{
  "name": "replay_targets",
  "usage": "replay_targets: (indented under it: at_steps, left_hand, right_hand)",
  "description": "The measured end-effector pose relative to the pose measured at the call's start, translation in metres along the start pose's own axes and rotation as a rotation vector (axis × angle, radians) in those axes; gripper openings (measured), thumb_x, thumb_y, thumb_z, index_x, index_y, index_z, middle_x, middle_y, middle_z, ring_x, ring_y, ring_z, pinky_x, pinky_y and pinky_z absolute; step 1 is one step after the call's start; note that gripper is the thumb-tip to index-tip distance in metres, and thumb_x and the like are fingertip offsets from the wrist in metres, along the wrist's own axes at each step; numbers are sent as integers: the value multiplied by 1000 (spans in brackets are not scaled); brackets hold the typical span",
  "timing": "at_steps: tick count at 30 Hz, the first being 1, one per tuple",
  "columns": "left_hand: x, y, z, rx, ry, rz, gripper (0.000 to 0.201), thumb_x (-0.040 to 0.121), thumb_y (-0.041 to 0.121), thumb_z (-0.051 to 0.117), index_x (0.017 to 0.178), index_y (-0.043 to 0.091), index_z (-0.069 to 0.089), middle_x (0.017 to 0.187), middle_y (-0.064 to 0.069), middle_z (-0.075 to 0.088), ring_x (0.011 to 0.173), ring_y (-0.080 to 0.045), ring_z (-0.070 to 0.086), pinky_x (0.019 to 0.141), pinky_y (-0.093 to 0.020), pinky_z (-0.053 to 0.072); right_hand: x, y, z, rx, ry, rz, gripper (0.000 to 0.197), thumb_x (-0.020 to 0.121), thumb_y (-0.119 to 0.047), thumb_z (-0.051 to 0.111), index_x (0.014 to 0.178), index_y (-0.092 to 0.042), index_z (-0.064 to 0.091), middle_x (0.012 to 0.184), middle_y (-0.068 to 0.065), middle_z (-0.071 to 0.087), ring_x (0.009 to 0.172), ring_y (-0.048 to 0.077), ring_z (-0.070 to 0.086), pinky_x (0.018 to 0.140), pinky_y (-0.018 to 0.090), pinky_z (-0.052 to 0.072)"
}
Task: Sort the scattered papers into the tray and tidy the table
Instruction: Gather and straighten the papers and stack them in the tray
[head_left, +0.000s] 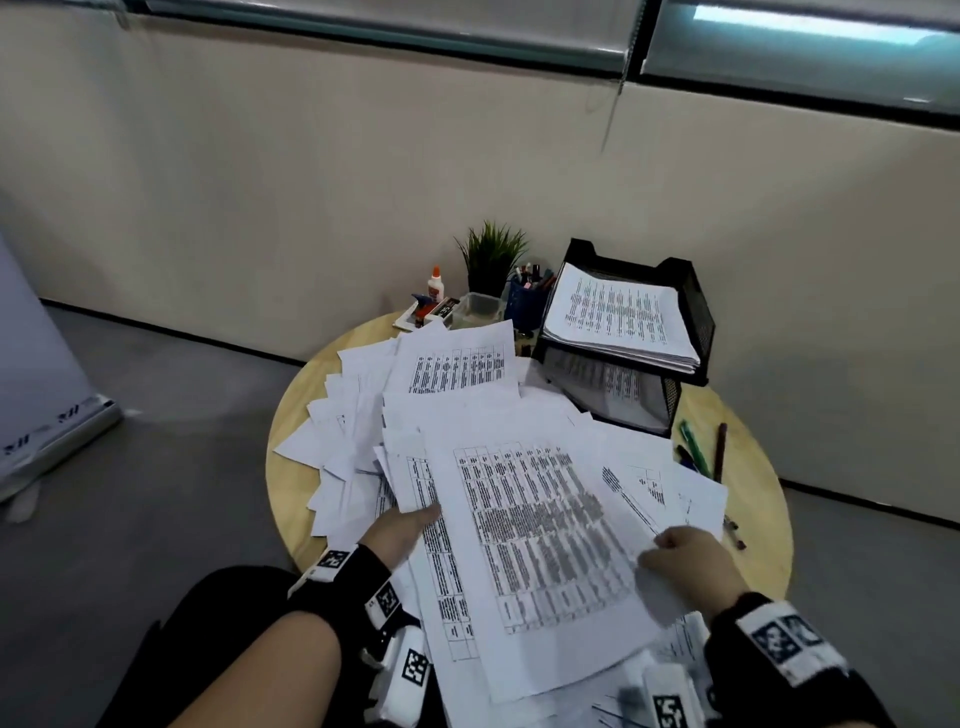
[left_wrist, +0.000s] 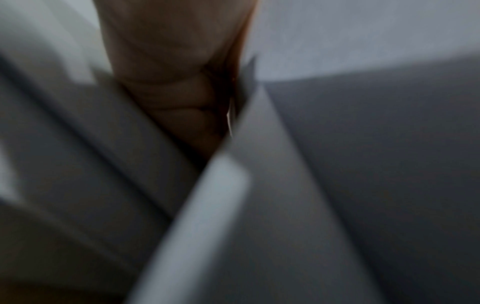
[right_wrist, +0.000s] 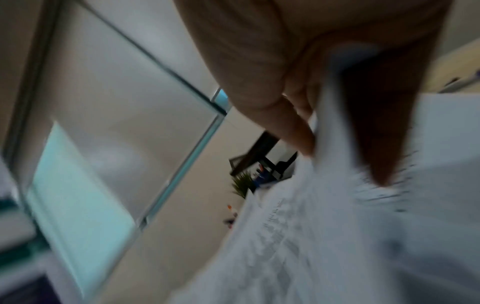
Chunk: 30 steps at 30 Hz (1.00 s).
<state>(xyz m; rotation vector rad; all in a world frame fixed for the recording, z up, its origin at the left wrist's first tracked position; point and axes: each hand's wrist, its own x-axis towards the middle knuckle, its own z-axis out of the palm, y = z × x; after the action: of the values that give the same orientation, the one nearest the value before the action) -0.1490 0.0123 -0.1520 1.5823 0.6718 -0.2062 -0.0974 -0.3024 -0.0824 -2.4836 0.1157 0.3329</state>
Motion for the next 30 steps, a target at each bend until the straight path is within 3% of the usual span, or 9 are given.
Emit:
replay_targets:
  at_steps: [2, 7, 12, 15, 18, 22, 25, 27, 30]
  left_hand:
    - [2, -3, -1, -17, 15, 6, 120, 49, 70, 76, 141, 2, 39, 148, -11, 38, 134, -23, 40, 110, -29, 30]
    - [12, -6, -2, -63, -36, 33, 122, 34, 62, 83, 133, 0, 47, 136, -7, 52, 125, -21, 49, 105, -29, 35]
    - [-3, 0, 10, -80, -153, 194, 65, 65, 16, 80, 124, 6, 55, 112, -2, 67, 99, -14, 63, 88, -23, 48]
    - [-13, 5, 10, -124, -176, 288, 43, 80, -3, 69, 118, 11, 57, 90, 15, 71, 85, 2, 67, 76, -13, 52]
    - [-26, 16, 4, -137, -187, 351, 38, 78, 9, 73, 113, 17, 60, 97, 14, 71, 94, -1, 66, 99, -31, 48]
    - [-47, 31, 1, -209, -256, 426, 85, 36, 52, 90, 110, 21, 61, 103, 12, 72, 100, -2, 66, 82, -13, 51]
    - [-63, 44, 2, -205, -287, 479, 82, 38, 47, 89, 111, 21, 60, 101, 14, 72, 98, 0, 66, 75, -8, 50]
    - [-69, 54, 2, -181, -305, 523, 79, 41, 41, 89, 111, 19, 59, 102, 10, 73, 99, -3, 67, 77, -11, 52]
    - [-73, 76, 1, -210, -271, 566, 88, 28, 42, 94, 106, 14, 63, 102, -2, 74, 98, -15, 69, 82, -26, 55]
  right_hand:
    - [0, 0, 12, -179, -79, 21, 36, 76, -13, 59, 55, -17, 30, 54, 1, 29, 52, 16, 26, 47, 26, 18]
    - [4, -6, 25, -69, -97, -22, 38, 80, -24, 66, 68, -14, 32, 63, 0, 36, 55, 15, 33, 52, 28, 26]
    - [0, -20, 36, 268, -235, -22, 13, 85, -7, 63, 82, -1, 52, 64, 7, 51, 47, 11, 43, 41, 18, 33]
    - [5, -18, 32, 380, -234, 35, 10, 84, -9, 64, 81, -4, 56, 58, 10, 52, 47, 18, 44, 50, 24, 35]
    - [8, -11, 20, 511, -241, 65, 18, 85, -17, 68, 85, -5, 56, 53, 5, 48, 48, 19, 40, 53, 27, 31]
    - [2, -7, 4, 866, -372, 57, 28, 82, -15, 69, 106, -2, 64, 91, 7, 73, 89, 28, 68, 76, 33, 55]
    - [-10, -16, -15, 1041, -519, -26, 46, 72, -7, 77, 114, 5, 62, 114, 20, 68, 107, 34, 65, 92, 42, 53]
    - [-16, -24, -27, 1025, -562, -91, 77, 47, -16, 93, 114, 4, 62, 113, 22, 67, 108, 37, 63, 98, 50, 47]
    - [-19, -40, -46, 1023, -510, -205, 79, 32, -20, 97, 102, 3, 69, 106, 23, 70, 96, 34, 68, 88, 46, 54]
